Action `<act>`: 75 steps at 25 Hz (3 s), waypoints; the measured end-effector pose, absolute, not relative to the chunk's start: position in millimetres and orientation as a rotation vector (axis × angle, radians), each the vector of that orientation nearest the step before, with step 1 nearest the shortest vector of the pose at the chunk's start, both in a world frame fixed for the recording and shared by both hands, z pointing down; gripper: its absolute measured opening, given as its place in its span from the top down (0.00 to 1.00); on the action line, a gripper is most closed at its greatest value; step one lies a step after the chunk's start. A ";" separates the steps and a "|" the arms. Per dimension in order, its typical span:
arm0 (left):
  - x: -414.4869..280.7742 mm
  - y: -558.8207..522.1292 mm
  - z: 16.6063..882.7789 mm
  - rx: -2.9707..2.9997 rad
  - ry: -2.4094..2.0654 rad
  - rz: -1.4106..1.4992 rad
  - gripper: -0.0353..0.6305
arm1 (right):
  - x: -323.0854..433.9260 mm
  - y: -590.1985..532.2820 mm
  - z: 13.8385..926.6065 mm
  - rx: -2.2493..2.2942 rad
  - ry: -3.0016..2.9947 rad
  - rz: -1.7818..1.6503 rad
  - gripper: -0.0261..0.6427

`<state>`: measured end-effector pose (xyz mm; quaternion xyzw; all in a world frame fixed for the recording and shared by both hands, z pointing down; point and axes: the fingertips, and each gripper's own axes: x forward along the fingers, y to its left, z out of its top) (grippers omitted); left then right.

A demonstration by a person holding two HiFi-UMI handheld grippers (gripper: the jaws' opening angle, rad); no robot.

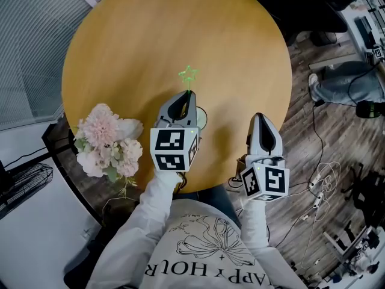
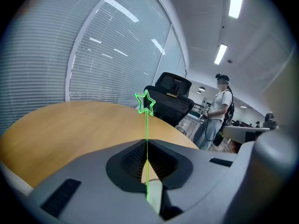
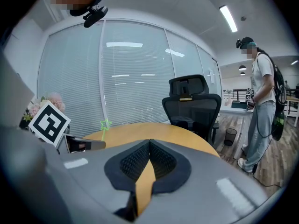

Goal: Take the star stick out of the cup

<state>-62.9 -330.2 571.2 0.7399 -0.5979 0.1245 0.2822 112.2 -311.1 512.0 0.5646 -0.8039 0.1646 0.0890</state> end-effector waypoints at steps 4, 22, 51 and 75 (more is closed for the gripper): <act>-59.7 -327.4 555.7 2.007 -1.628 0.331 0.93 | 116.3 -307.2 500.7 1.681 -2.419 0.481 0.95; -51.8 -306.5 478.8 2.073 -1.765 0.271 0.93 | 125.6 -293.8 435.0 1.674 -2.562 0.377 0.95; -42.6 -263.6 368.6 2.154 -1.957 0.111 0.93 | 143.0 -273.8 340.9 1.702 -2.757 0.183 0.95; -43.6 -239.8 333.5 2.183 -2.019 0.028 0.93 | 143.1 -263.8 319.0 1.708 -2.801 0.122 0.95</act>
